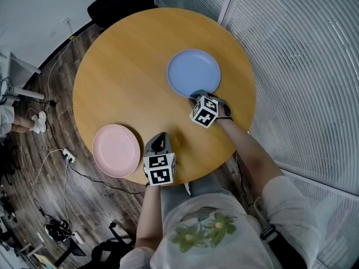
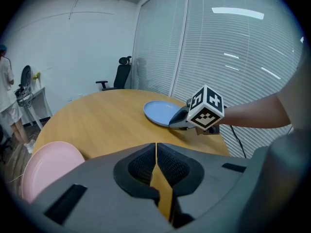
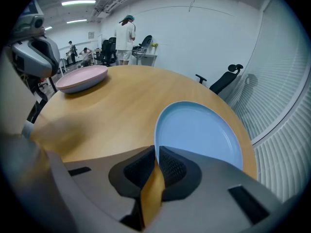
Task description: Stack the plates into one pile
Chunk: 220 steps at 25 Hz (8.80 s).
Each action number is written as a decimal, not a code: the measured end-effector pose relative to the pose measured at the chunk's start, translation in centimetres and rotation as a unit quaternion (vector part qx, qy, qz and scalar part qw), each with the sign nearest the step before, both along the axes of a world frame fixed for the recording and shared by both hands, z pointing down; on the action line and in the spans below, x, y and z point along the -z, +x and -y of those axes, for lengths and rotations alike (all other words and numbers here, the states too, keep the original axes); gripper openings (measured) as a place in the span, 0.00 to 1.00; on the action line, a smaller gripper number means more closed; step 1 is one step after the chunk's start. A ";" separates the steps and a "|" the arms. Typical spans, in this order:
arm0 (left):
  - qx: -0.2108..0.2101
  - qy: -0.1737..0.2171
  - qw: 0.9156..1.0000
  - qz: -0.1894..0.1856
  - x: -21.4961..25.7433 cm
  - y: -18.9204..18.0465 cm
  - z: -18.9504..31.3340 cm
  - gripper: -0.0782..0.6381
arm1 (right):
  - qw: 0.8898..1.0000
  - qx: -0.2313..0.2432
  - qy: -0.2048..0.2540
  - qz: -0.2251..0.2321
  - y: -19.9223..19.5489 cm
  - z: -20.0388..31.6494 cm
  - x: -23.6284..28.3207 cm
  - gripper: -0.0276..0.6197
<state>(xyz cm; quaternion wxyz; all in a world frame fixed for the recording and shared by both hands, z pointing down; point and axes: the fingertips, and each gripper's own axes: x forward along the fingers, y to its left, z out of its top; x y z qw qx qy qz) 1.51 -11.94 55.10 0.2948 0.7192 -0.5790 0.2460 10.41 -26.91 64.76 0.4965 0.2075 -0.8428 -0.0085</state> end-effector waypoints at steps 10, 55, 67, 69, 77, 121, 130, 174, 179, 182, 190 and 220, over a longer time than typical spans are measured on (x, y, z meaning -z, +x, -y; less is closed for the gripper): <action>0.002 -0.021 1.000 -0.008 0.4 -0.6 -2.1 0.14 | 0.997 0.034 -0.056 0.034 -1.7 -9.9 0.4 0.12; -0.034 -0.060 0.998 -0.004 -3.6 1.0 -10.3 0.30 | 0.946 -0.231 -0.114 0.196 6.3 -22.3 4.1 0.13; -0.035 -0.098 0.994 0.020 -5.8 0.7 -8.5 0.39 | 0.916 -0.344 -0.120 0.170 12.3 -19.0 1.8 0.30; -0.028 -0.108 0.994 0.021 -6.7 0.4 -8.1 0.40 | 0.914 -0.351 -0.126 0.161 12.9 -18.8 1.1 0.30; 0.001 -0.142 0.990 0.010 -10.2 0.5 -8.6 0.40 | 0.909 -0.360 -0.160 0.138 14.2 -19.7 -2.4 0.30; 0.066 -0.024 0.997 -0.030 3.1 -3.0 -7.8 0.22 | 0.939 -0.294 -0.097 0.150 9.4 -17.3 11.3 0.20; 0.051 -0.031 0.998 -0.025 3.2 -7.0 -8.5 0.22 | 0.936 -0.305 -0.099 0.145 5.5 -18.1 11.1 0.20; 0.033 -0.097 0.995 0.000 -2.4 -41.2 -13.4 0.22 | 0.938 -0.303 -0.128 0.113 -28.7 -24.0 5.7 0.20; 0.022 -0.112 0.993 -0.004 -3.8 -41.9 -13.2 0.22 | 0.935 -0.311 -0.140 0.099 -29.3 -23.9 4.2 0.20; 0.018 -0.125 0.992 0.000 -5.2 -42.4 -13.1 0.22 | 0.934 -0.314 -0.148 0.090 -29.8 -23.8 2.9 0.20; -0.007 -0.155 0.988 0.013 -7.1 -42.7 -13.5 0.22 | 0.931 -0.322 -0.162 0.063 -30.1 -24.3 0.8 0.20; -0.024 -0.093 0.988 0.121 -5.8 -44.7 -11.8 0.33 | 0.949 -0.304 -0.073 0.031 -29.9 -23.3 3.1 0.29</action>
